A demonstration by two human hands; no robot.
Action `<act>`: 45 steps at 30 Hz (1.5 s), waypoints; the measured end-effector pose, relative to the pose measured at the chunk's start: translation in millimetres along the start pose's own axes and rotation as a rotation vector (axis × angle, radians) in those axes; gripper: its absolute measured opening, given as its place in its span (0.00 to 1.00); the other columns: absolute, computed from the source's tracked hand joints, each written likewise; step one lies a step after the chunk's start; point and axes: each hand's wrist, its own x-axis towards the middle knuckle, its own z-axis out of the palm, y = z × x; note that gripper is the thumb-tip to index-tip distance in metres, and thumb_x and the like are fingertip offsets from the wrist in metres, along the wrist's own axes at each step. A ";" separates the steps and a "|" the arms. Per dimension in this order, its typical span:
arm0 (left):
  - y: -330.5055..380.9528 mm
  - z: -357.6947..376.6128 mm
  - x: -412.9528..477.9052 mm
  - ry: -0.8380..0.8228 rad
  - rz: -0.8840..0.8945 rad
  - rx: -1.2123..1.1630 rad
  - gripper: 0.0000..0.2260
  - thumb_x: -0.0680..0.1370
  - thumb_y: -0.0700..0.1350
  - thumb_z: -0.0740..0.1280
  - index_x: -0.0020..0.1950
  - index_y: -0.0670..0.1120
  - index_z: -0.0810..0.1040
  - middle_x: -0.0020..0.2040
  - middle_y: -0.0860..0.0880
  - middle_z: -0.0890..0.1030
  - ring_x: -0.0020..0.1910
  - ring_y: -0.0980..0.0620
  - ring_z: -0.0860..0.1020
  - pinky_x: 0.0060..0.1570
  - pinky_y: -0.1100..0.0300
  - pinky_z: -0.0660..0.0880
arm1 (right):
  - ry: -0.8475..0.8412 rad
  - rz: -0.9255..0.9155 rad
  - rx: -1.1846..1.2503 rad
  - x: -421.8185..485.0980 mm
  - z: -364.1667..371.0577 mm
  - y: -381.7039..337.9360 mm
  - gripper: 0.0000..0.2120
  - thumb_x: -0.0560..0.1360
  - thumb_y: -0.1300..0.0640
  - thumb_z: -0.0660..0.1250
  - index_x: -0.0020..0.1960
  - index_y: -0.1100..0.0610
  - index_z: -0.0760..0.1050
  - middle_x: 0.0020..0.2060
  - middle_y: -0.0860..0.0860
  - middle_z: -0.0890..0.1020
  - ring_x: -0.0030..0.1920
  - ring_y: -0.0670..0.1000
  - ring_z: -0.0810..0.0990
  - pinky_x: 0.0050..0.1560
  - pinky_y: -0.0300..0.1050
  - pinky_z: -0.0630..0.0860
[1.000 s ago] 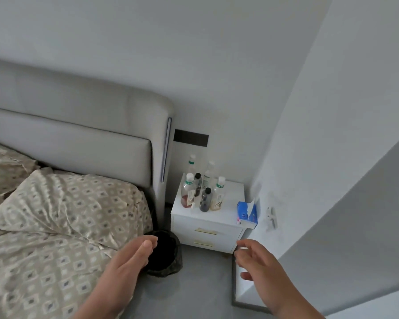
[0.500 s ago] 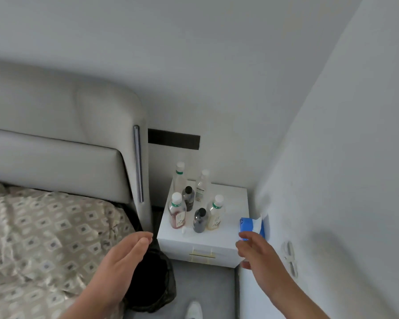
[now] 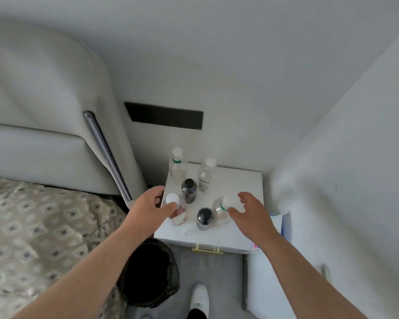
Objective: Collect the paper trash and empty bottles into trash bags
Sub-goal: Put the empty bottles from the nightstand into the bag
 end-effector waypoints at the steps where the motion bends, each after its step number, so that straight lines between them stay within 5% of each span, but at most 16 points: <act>1: -5.2 5.2 10.4 -0.002 -0.009 0.028 0.14 0.74 0.46 0.70 0.58 0.57 0.74 0.42 0.70 0.68 0.52 0.63 0.74 0.47 0.67 0.67 | -0.008 -0.011 -0.043 7.1 6.3 3.6 0.26 0.75 0.51 0.66 0.71 0.52 0.65 0.67 0.51 0.72 0.67 0.51 0.71 0.62 0.44 0.67; 3: -15.2 15.8 29.1 -0.023 -0.021 0.076 0.25 0.73 0.46 0.72 0.68 0.49 0.69 0.45 0.68 0.70 0.47 0.70 0.71 0.43 0.74 0.65 | -0.024 -0.036 -0.119 20.0 17.9 11.0 0.27 0.76 0.52 0.66 0.72 0.53 0.64 0.68 0.51 0.70 0.69 0.52 0.68 0.64 0.44 0.66; 7: -38.4 33.1 57.8 -0.058 -0.041 0.264 0.34 0.71 0.57 0.72 0.74 0.52 0.63 0.70 0.53 0.69 0.67 0.52 0.70 0.61 0.60 0.68 | 0.243 -0.246 -0.158 25.2 34.1 17.6 0.19 0.74 0.56 0.66 0.63 0.58 0.72 0.62 0.53 0.75 0.63 0.55 0.71 0.62 0.46 0.69; 11: -48.6 49.7 72.5 -0.049 -0.014 0.354 0.23 0.74 0.53 0.69 0.67 0.51 0.71 0.67 0.53 0.71 0.60 0.51 0.74 0.52 0.60 0.70 | 0.479 -0.458 -0.057 13.7 55.2 20.4 0.14 0.70 0.54 0.62 0.53 0.59 0.77 0.53 0.52 0.78 0.53 0.51 0.72 0.56 0.36 0.67; 14: -50.3 53.8 79.2 -0.053 0.004 0.404 0.19 0.75 0.48 0.68 0.65 0.49 0.72 0.64 0.51 0.72 0.56 0.49 0.74 0.49 0.58 0.72 | 0.494 -0.360 -0.013 18.2 62.7 32.2 0.15 0.70 0.53 0.64 0.55 0.57 0.76 0.55 0.51 0.77 0.57 0.52 0.73 0.59 0.46 0.72; 17: -50.2 53.3 81.8 -0.052 0.015 0.437 0.17 0.75 0.42 0.65 0.64 0.48 0.72 0.60 0.48 0.74 0.51 0.47 0.75 0.46 0.54 0.75 | 0.431 -0.244 -0.068 29.5 63.4 40.6 0.21 0.70 0.55 0.68 0.62 0.58 0.72 0.61 0.53 0.75 0.63 0.54 0.71 0.66 0.53 0.69; 23: -50.9 42.5 64.4 0.023 0.049 0.356 0.12 0.74 0.39 0.65 0.56 0.49 0.77 0.53 0.54 0.73 0.49 0.52 0.71 0.46 0.59 0.67 | 0.216 -0.097 -0.120 53.1 60.6 45.4 0.31 0.75 0.52 0.68 0.74 0.58 0.62 0.71 0.53 0.69 0.72 0.54 0.65 0.71 0.49 0.63; 30: -61.5 9.0 18.2 0.232 0.062 0.278 0.17 0.72 0.43 0.70 0.60 0.54 0.77 0.52 0.59 0.75 0.51 0.51 0.75 0.49 0.57 0.71 | 0.232 -0.061 -0.116 60.5 59.2 42.7 0.15 0.73 0.51 0.69 0.59 0.53 0.75 0.52 0.48 0.81 0.53 0.52 0.78 0.48 0.42 0.70; 36: -76.6 -26.0 -21.9 0.364 -0.012 -0.046 0.19 0.66 0.40 0.76 0.53 0.56 0.78 0.46 0.57 0.81 0.47 0.57 0.79 0.43 0.64 0.71 | 0.368 -0.100 0.089 31.3 18.4 11.1 0.16 0.70 0.52 0.74 0.56 0.50 0.77 0.49 0.44 0.81 0.50 0.49 0.79 0.47 0.39 0.71; 40: -89.5 -58.0 -43.6 0.426 -0.040 -0.215 0.19 0.67 0.38 0.76 0.48 0.59 0.79 0.42 0.56 0.82 0.38 0.56 0.82 0.37 0.70 0.75 | 0.409 -0.220 0.298 -18.8 -1.3 -41.3 0.17 0.69 0.56 0.76 0.56 0.51 0.77 0.48 0.43 0.82 0.47 0.37 0.81 0.45 0.25 0.73; 45: -121.9 -92.3 -67.4 0.450 -0.023 -0.279 0.23 0.65 0.36 0.77 0.45 0.64 0.76 0.45 0.55 0.83 0.38 0.60 0.82 0.43 0.57 0.79 | 0.251 -0.370 0.394 -68.7 27.3 -89.1 0.17 0.67 0.62 0.77 0.53 0.50 0.80 0.43 0.39 0.85 0.44 0.36 0.82 0.44 0.24 0.73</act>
